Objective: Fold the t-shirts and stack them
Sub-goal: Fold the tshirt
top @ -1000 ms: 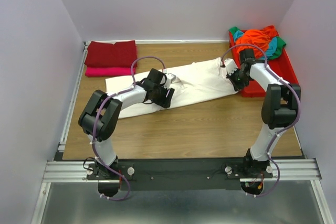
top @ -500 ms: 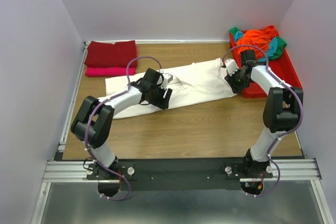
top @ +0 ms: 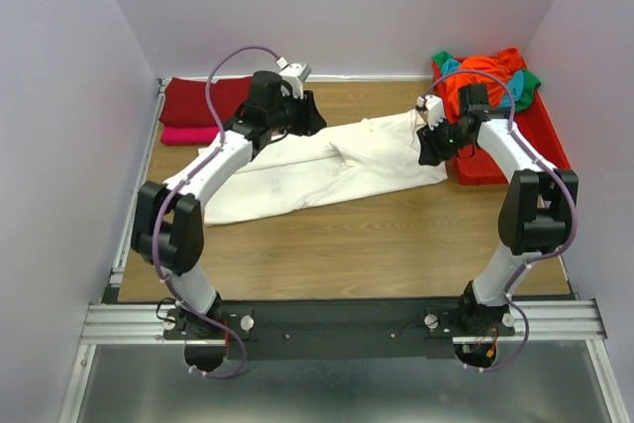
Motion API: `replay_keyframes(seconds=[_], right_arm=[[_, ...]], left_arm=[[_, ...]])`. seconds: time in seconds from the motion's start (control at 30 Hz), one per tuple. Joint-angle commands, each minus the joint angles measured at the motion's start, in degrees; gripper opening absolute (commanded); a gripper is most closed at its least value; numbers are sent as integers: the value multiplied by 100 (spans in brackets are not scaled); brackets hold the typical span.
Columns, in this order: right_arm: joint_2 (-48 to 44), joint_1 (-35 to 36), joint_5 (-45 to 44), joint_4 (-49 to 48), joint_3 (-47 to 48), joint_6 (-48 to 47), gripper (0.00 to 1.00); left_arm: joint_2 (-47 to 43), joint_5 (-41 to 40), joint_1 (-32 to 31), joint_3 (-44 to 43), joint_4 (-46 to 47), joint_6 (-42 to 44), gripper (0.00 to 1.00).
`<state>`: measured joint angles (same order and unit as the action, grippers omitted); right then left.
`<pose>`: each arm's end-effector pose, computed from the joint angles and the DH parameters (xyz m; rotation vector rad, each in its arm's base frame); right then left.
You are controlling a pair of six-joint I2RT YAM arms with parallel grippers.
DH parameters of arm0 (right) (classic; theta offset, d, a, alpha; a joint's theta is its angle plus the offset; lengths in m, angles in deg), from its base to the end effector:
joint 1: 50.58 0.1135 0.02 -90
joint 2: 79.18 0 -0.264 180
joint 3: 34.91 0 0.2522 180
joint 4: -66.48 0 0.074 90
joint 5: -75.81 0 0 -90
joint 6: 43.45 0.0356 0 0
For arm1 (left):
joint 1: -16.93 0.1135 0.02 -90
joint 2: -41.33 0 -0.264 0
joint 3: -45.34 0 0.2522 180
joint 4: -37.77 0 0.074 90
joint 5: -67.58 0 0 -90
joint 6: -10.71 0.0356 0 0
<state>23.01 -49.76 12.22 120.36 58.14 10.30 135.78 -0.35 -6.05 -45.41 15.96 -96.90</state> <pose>0.3725 0.0212 0.2371 -0.9405 2.3566 0.3813 0.3526 -0.1641 0.3144 0.3508 2.0523 -0.8301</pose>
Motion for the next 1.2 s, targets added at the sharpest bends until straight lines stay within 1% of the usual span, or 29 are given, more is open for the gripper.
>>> replay_keyframes(seconds=[0.0,0.07,0.1,0.17,0.2,0.3,0.5,0.53,0.73,0.9,1.03,1.1,1.17], right_arm=[[-112,59,1172,172,-62,258,49],[-129,59,1217,163,-124,268,48],[-138,59,1173,137,-167,285,48],[-191,59,1103,58,-290,338,47],[-208,59,1042,14,-334,416,47],[-340,67,954,-118,-528,505,47],[-525,59,839,-232,-800,523,47],[-534,59,822,-241,-827,522,47],[-639,59,821,-268,-932,522,46],[-709,59,821,-259,-994,514,46],[-788,67,769,-259,-1082,452,46],[-797,59,778,-259,-1117,426,46],[-780,67,778,-259,-1117,426,46]], left_arm=[[887,1016,-31,-500,716,-673,37],[1196,1281,-40,-869,770,-858,34],[1529,1509,-31,-1001,962,-893,29],[1847,1677,-74,-1360,964,-999,26],[2162,1844,-92,-1458,946,-1025,21],[2612,1898,-171,-1643,876,-1052,20],[3017,1627,-216,-1337,814,-763,20],[3070,1582,-215,-1232,658,-710,20],[3070,1195,-207,-994,454,-376,21],[3088,984,-145,-967,278,-323,21],[2755,1457,-145,-792,541,-235,21],[2457,1572,-154,-721,682,-217,21],[2332,1617,-154,-834,709,-226,22]])
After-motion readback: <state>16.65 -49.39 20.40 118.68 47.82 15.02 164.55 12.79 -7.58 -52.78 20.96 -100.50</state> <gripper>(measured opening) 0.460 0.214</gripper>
